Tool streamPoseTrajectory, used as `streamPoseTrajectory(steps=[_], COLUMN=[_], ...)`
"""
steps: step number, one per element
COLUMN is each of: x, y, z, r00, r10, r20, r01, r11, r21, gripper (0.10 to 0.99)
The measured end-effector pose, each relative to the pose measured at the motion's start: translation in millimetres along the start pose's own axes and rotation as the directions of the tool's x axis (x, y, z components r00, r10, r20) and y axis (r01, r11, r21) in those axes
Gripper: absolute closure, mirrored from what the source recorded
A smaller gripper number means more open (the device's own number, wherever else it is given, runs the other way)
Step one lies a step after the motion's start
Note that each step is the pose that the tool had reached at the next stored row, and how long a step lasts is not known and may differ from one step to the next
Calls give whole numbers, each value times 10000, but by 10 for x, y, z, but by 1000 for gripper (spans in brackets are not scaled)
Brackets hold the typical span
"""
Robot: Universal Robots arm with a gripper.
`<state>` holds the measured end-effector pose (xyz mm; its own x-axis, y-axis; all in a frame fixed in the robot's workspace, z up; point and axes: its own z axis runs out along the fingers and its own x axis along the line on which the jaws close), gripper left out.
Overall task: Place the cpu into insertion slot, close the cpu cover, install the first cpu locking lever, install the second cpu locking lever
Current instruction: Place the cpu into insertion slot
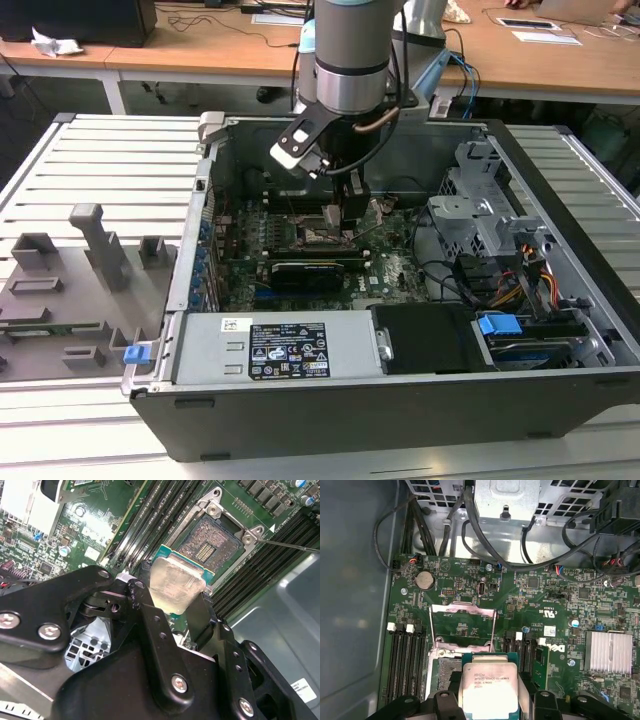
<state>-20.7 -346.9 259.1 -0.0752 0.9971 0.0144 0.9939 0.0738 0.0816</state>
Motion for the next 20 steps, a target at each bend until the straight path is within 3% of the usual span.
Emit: streamPoseTrajectory(steps=[20], x=[-1], y=[-4], z=[49], r00=[10000], r10=[0], r20=[-1], r01=[0], r11=[10000], r21=[-1], gripper=[557])
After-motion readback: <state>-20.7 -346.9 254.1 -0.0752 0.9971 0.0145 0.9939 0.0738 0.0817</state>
